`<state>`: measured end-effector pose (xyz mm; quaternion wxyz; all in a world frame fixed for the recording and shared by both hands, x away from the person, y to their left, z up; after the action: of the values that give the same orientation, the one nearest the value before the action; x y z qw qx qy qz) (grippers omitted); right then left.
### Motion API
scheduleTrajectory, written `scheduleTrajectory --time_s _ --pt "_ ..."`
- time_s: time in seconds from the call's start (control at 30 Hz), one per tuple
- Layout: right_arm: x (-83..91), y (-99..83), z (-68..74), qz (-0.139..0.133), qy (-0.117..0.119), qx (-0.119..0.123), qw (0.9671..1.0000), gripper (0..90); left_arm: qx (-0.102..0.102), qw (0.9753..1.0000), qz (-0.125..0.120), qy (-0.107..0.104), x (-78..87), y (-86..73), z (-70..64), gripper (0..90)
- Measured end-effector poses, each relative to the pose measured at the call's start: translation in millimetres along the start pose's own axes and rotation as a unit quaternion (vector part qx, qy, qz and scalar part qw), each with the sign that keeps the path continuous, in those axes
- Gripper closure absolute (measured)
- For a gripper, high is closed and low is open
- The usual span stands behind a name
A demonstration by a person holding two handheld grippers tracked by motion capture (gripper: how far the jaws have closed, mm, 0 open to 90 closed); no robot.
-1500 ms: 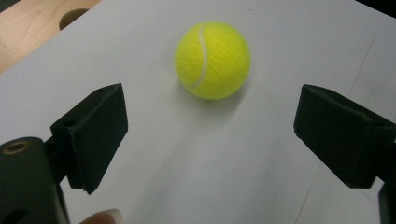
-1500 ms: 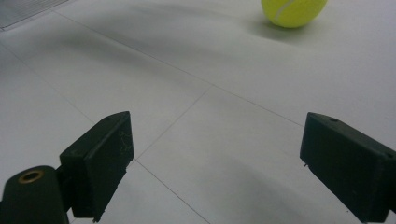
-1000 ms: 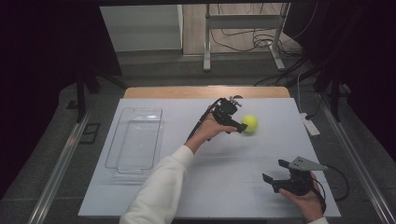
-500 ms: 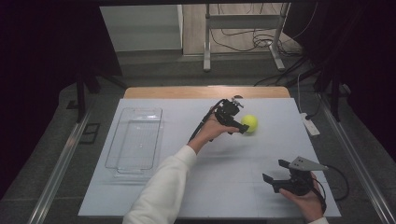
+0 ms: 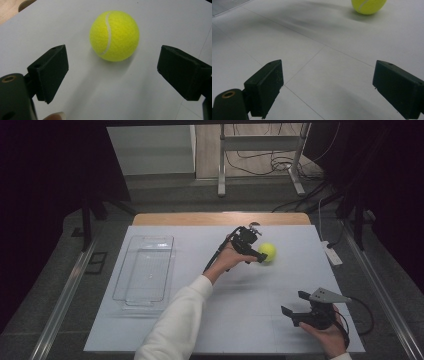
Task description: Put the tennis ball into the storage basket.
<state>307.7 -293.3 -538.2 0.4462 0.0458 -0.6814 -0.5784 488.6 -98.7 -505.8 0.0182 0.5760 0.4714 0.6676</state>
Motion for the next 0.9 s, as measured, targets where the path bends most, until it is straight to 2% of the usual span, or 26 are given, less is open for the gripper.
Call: scheduleTrajectory --time_s 0.9 --pt "1.3 -0.1 -0.7 -0.001 -0.001 -0.001 1.0 10.0 0.005 1.0 0.007 0.002 -15.5 4.7 1.2 11.2"
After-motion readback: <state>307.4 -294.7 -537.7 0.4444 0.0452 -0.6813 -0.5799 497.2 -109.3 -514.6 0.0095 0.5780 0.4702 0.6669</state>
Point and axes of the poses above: each handheld gripper's, and its own axes: x roughly backward along the jaws, y roughly out of its top, z roughly to its left, the point moved 5 cm from there along -x, roughly forward along the jaws, and after that the axes turned 1 degree about z, right-handed, at the moved point
